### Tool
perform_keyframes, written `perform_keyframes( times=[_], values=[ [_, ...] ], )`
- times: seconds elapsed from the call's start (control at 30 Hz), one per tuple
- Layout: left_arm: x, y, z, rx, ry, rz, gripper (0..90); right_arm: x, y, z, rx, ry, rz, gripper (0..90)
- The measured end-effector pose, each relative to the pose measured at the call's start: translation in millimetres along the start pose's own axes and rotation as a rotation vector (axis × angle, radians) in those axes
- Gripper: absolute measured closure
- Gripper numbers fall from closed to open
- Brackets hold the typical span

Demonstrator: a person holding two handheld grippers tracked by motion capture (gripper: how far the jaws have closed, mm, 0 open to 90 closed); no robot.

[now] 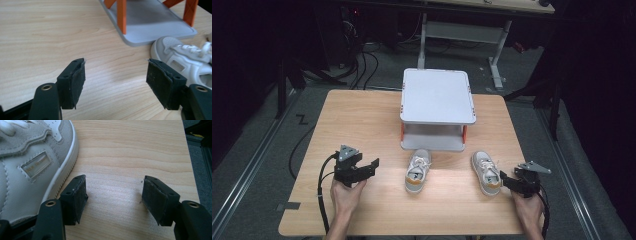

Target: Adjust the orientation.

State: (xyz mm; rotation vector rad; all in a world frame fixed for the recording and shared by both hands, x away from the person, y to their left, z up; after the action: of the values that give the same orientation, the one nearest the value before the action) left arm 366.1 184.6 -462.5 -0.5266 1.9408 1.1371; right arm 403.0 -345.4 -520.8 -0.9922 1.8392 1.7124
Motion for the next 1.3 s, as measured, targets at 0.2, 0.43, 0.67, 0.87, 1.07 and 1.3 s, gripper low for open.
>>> perform_keyframes(
  times=[0.2, 0.43, 0.67, 0.87, 1.07, 1.3],
  values=[
    [20.6, -10.6, 6.6, -0.039, -0.013, 0.023, 31.8, 0.2, 0.3, 0.8, -0.015, 0.013, 0.001, 33.0],
    [37.6, -21.3, 13.8, -0.074, -0.027, 0.067, 32.3, 0.9, 3.9, -0.1, -0.023, 0.023, 0.006, 44.4],
    [45.8, -29.1, 19.5, -0.116, -0.049, 0.079, 33.2, -1.5, 22.8, -4.0, -0.044, -0.012, -0.064, 47.4],
    [49.5, -32.6, 22.4, -0.142, -0.051, 0.114, 33.6, -10.2, 47.2, -4.7, -0.103, -0.033, -0.137, 52.7],
    [49.8, -35.1, 18.9, -0.156, -0.08, 0.131, 31.9, -22.1, 64.7, 3.2, -0.172, 0.005, -0.17, 57.0],
    [49.7, -35.4, 18.7, -0.152, -0.081, 0.131, 31.2, -34.8, 74.3, 30.8, -0.195, 0.182, -0.132, 58.6]
  ],
)
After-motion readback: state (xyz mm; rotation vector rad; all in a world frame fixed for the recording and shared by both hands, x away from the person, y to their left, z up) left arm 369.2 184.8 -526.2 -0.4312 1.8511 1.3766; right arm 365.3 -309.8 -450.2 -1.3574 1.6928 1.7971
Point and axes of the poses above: each handheld gripper's, and its own axes: y roughly backward along the jaws, x roughly out of its underside, z roughly to its left, the point moved 3 cm from there along -y, roughly forward along the jaws, and after that the axes turned 10 degrees about x, right-handed, at the moved point
